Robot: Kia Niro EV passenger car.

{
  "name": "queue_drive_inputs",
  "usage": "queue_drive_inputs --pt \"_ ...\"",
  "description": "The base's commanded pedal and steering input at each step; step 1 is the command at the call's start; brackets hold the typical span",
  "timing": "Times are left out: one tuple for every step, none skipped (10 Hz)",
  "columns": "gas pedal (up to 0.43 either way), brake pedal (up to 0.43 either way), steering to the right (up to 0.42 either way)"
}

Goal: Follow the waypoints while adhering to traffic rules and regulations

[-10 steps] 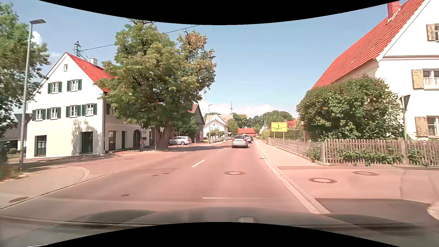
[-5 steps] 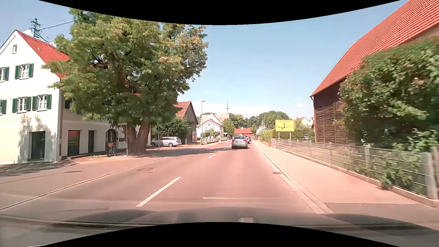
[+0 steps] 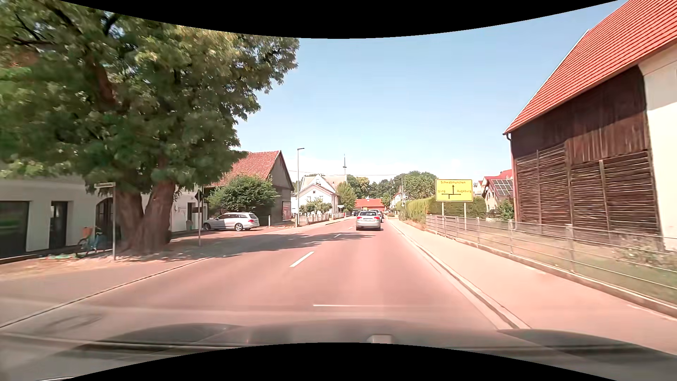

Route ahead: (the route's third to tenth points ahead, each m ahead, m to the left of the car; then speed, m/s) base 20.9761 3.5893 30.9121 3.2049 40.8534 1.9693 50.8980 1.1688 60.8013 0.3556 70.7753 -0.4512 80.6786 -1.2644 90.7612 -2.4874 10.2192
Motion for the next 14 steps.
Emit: queue_drive_inputs --pt "0.13 0.0 0.016" --pt "0.13 0.0 0.015" --pt "0.13 0.0 0.015" --pt "0.13 0.0 0.015" --pt "0.13 0.0 0.015" --pt "0.13 0.0 0.014" --pt "0.13 0.0 0.014" --pt "0.13 0.0 0.013" --pt "0.13 0.0 0.013" --pt "0.13 0.0 0.012" --pt "0.13 0.0 0.012" --pt "0.118 0.0 0.011" --pt "0.11 0.0 0.011" --pt "0.11 0.0 0.011"
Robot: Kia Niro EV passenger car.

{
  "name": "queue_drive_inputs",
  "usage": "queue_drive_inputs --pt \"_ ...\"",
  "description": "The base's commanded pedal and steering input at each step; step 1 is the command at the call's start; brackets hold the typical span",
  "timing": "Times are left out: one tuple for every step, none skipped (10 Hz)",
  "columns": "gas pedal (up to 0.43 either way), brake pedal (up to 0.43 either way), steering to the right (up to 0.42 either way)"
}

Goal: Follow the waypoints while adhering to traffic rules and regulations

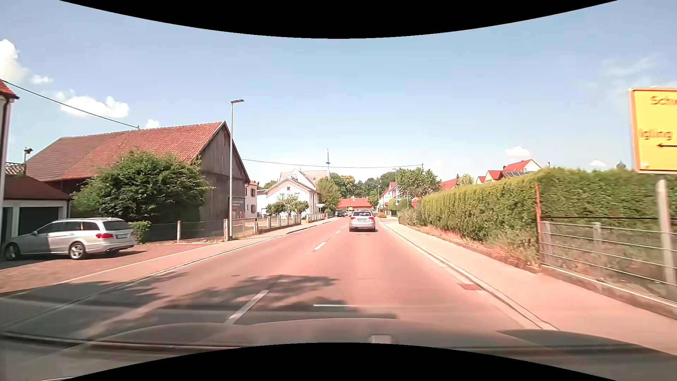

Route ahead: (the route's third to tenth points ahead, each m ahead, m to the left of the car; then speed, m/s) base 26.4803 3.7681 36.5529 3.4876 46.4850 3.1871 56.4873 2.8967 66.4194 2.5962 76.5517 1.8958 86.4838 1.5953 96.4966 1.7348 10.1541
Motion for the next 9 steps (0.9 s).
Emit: queue_drive_inputs --pt "0.11 0.0 0.01" --pt "0.11 0.0 0.01" --pt "0.098 0.0 0.009" --pt "0.098 0.0 0.009" --pt "0.098 0.0 0.009" --pt "0.098 0.0 0.008" --pt "0.098 0.0 0.008" --pt "0.098 0.0 0.008" --pt "0.098 0.0 0.007"
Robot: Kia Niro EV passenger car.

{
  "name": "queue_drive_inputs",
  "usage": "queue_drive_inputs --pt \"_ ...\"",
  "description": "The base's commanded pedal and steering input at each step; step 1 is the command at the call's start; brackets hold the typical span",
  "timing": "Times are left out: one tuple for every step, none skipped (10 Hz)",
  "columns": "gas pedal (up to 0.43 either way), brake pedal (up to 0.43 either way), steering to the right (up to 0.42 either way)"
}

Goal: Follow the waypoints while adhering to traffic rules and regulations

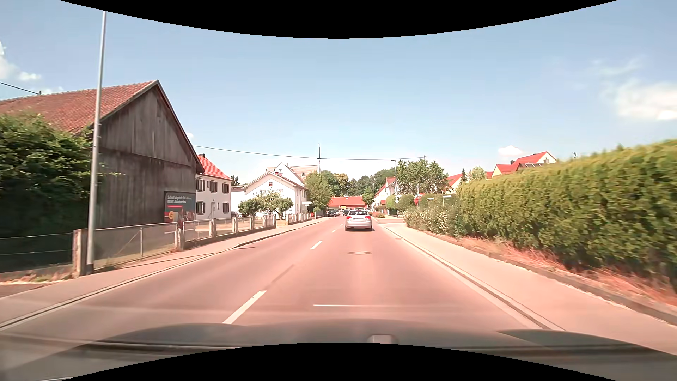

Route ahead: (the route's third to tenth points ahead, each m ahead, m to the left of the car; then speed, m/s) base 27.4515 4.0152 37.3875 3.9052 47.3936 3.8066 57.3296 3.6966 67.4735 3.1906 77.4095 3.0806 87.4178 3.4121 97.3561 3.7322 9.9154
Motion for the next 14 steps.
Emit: queue_drive_inputs --pt "0.098 0.0 0.006" --pt "0.098 0.0 0.006" --pt "0.098 0.0 0.006" --pt "0.098 0.0 0.006" --pt "0.098 0.0 0.006" --pt "0.098 0.0 0.006" --pt "0.098 0.0 0.006" --pt "0.098 0.0 0.005" --pt "0.098 0.0 0.003" --pt "0.098 0.0 0.001" --pt "0.11 0.0 0.001" --pt "0.118 0.0 0.001" --pt "0.157 0.0 0.001" --pt "0.157 0.0 0.001"
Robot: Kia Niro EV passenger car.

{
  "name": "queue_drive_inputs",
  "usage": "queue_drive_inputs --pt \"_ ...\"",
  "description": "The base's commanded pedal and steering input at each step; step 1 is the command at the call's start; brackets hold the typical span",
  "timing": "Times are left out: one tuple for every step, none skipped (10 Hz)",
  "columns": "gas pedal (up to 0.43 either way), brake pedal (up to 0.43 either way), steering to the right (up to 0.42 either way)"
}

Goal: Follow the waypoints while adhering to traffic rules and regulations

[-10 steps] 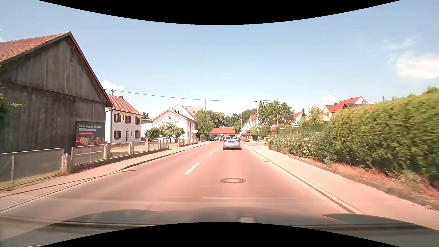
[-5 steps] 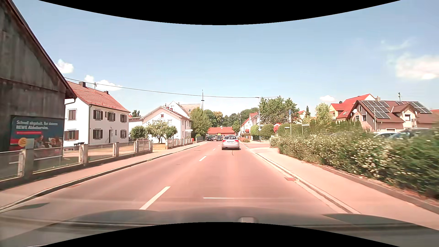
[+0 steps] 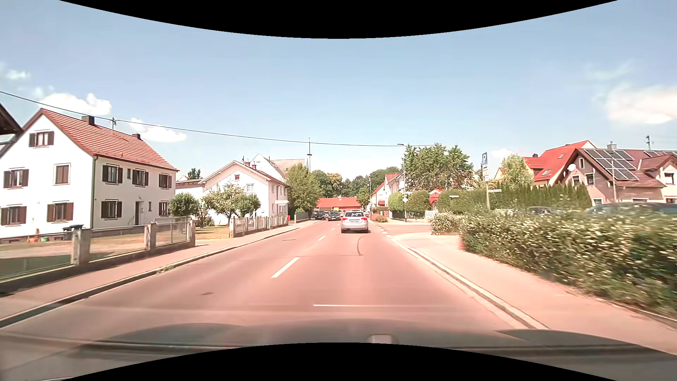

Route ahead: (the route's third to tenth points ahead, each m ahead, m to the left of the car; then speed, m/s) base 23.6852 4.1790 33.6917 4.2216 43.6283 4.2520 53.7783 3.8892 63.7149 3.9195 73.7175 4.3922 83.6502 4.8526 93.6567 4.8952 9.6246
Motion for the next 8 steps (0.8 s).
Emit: queue_drive_inputs --pt "0.157 0.0 0.001" --pt "0.157 0.0 0.001" --pt "0.157 0.0 0.001" --pt "0.157 0.0 0.001" --pt "0.157 0.0 0.001" --pt "0.157 0.0 0.0" --pt "0.15 0.0 -0.003" --pt "0.138 0.0 -0.005"
